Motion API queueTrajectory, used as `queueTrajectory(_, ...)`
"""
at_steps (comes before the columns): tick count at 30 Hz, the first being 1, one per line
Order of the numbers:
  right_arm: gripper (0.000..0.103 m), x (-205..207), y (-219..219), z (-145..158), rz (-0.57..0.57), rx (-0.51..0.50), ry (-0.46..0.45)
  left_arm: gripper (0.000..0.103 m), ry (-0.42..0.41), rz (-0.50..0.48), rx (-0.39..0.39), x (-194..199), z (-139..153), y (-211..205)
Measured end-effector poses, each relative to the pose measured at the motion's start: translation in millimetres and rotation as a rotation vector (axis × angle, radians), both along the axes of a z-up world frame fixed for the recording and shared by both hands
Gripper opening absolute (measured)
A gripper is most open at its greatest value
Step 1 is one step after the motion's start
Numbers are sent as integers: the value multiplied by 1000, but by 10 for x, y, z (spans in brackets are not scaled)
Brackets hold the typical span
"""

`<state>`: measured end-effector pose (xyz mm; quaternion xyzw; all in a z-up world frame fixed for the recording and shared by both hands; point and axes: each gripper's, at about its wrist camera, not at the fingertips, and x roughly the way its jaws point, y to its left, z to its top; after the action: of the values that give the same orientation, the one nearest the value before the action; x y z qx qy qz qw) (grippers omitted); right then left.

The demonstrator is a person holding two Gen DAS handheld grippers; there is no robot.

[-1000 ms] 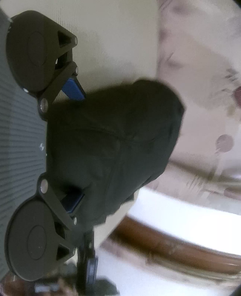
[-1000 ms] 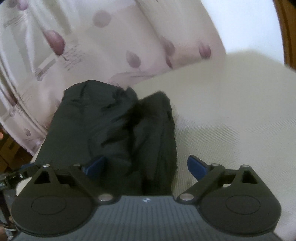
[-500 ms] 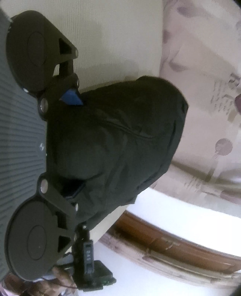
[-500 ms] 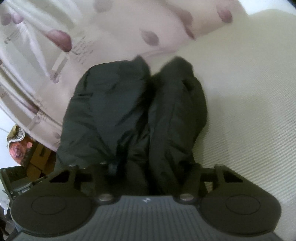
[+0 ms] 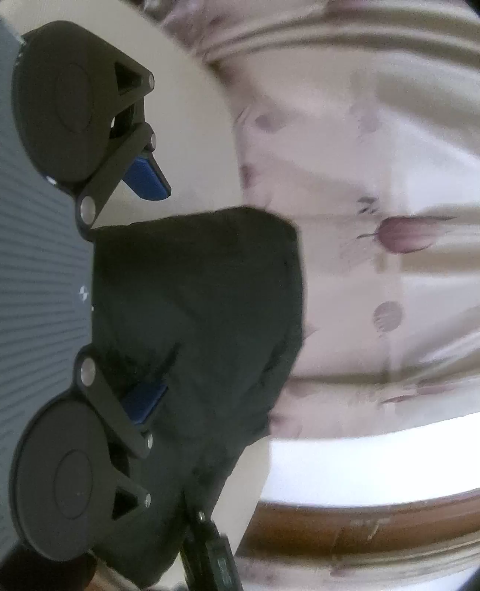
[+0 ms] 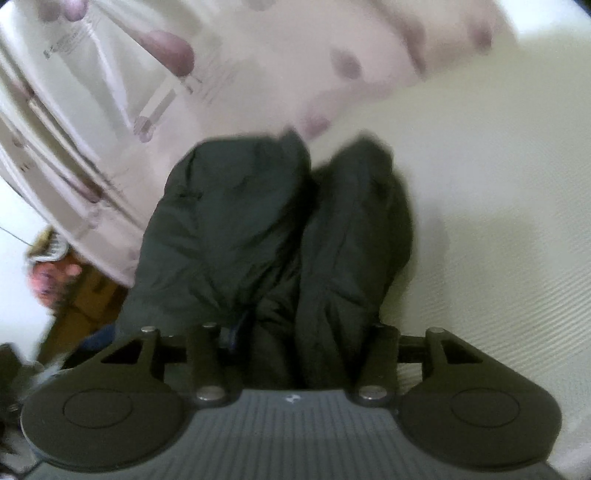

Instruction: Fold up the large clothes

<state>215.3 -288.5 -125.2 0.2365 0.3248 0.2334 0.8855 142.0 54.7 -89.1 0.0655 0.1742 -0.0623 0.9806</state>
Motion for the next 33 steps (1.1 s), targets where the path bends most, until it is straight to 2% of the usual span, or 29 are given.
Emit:
queueTrajectory(2,63,-222,83,220,-52,-121,-89,103,-15,36,11,-74,62,-96)
queueTrajectory(3,76,-344,120,313,-75,-175,-143,103,-25,50,15,-115,103,-143)
queueTrajectory(4,83,-481,141,385,-97,-217,-205,103,-48,61,20,-163,154,-188)
queueTrajectory(6,88,-739,239,522,-140,-313,-328,103,-103,96,13,-258,236,-243)
queueTrajectory(9,99,-1017,372,611,-192,-430,-421,103,-137,158,-23,-346,403,-331)
queueTrajectory(12,101,-1175,415,611,-218,-420,-422,103,-146,165,-67,-434,501,-349)
queueTrajectory(17,102,-1346,436,619,-210,-333,-445,103,-190,236,-68,-615,539,-377)
queueTrajectory(19,102,-1390,461,641,-191,-308,-463,103,-164,258,-64,-620,558,-370)
queueTrajectory(27,102,-1599,553,664,-165,-334,-497,103,-51,260,-164,-638,541,-239)
queueTrajectory(33,102,-1661,629,623,-161,-356,-493,103,-44,269,-143,-703,496,-269)
